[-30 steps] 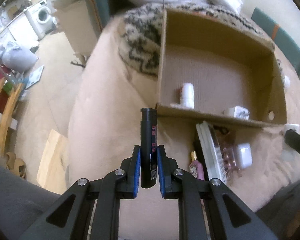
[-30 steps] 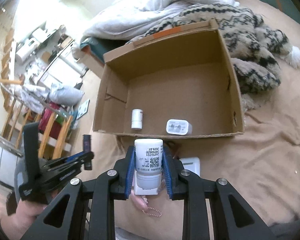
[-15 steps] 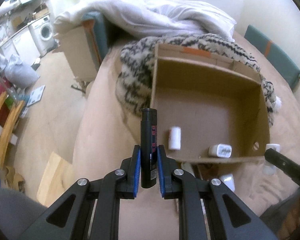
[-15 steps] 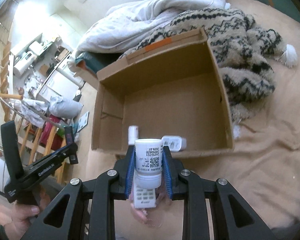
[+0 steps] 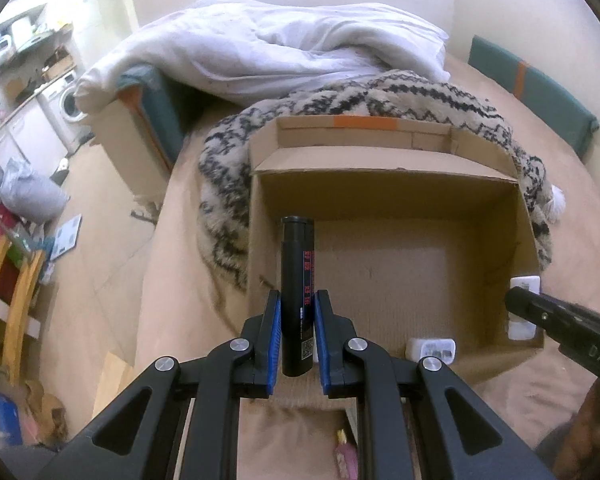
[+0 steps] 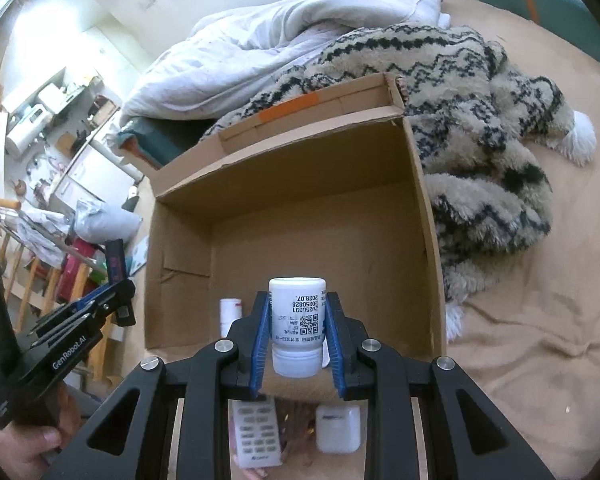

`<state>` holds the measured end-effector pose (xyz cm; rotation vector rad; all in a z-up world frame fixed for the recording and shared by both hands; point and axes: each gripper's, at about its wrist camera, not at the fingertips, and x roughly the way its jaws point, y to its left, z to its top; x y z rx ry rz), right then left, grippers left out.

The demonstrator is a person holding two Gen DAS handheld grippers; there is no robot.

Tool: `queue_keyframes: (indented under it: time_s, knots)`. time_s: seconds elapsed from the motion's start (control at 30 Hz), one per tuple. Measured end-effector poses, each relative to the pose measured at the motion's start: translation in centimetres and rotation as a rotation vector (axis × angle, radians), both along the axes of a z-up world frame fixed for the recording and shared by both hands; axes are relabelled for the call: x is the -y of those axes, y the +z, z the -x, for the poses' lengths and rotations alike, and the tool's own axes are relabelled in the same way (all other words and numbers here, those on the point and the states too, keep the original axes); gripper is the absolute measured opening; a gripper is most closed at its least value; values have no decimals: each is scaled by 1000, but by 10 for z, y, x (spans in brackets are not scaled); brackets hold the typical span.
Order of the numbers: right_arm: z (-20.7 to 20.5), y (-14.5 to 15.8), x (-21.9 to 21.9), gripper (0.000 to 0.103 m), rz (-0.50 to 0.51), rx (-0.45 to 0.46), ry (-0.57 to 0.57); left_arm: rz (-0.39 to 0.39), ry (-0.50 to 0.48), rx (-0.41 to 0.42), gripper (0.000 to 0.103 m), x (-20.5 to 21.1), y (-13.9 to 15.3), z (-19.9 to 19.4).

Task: Organize rigid objects
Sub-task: 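Carry the black tube and medicine bottle into the box and release both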

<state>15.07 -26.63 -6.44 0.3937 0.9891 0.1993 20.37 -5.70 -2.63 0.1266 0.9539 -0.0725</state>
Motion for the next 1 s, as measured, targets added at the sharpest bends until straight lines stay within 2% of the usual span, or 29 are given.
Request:
queue_keyframes:
  time_s: [0.2,0.33,0.5,0.7,1.0]
  knots:
    - [-29,-15,-6,28,44,-37,17,-17,-26,-10,14,12,-17,-25]
    - [-40,-28,-13,28,62,-63,28,-10,-42,12,14,14,-31,-27]
    - [-38,-40,-23,28,67,-99,45,-6,-15,-45,14,10,-54,-32]
    - [-40,-47,-26,28,94,-123,48,3,25,-71,14,4,-64,-40]
    - [-46,-57,-22,28,117,-166,17,8,21,-101,14,4,-71,-40]
